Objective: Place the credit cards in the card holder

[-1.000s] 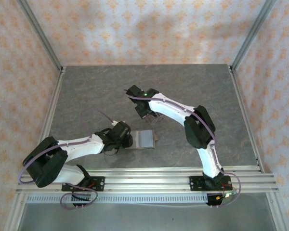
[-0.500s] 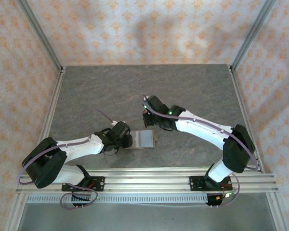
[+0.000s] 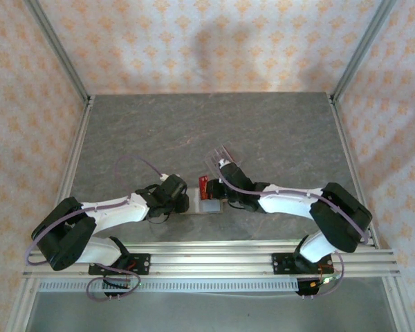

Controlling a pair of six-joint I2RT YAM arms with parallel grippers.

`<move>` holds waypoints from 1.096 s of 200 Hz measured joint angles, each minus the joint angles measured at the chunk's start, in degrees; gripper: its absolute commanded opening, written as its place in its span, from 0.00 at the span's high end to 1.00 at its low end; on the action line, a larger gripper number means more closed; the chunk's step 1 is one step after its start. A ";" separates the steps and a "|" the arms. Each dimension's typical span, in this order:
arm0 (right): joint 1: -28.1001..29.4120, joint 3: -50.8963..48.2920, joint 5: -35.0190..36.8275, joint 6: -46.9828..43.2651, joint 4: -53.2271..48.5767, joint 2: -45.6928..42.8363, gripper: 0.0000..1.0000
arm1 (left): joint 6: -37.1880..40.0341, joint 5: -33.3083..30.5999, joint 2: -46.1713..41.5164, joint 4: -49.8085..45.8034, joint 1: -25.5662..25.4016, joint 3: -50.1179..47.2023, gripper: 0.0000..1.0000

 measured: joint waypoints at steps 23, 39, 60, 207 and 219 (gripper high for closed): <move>0.00 -1.86 -0.02 2.34 5.03 0.37 1.00 | 0.00 0.02 0.00 0.00 0.00 0.00 0.63; 0.00 -2.64 -0.02 3.48 8.31 1.25 1.00 | -0.02 0.02 0.00 -0.02 0.00 0.00 0.63; 0.00 -3.32 0.02 4.42 10.82 2.67 1.00 | -0.02 0.00 0.00 -0.02 0.00 0.00 0.63; 0.37 -7.30 1.86 7.10 17.81 6.03 1.00 | -0.04 0.00 -0.79 -0.48 0.00 -0.52 0.63; 0.37 -7.61 2.05 7.19 18.16 6.03 1.00 | -0.04 -0.02 -0.96 -0.52 0.00 -0.68 0.63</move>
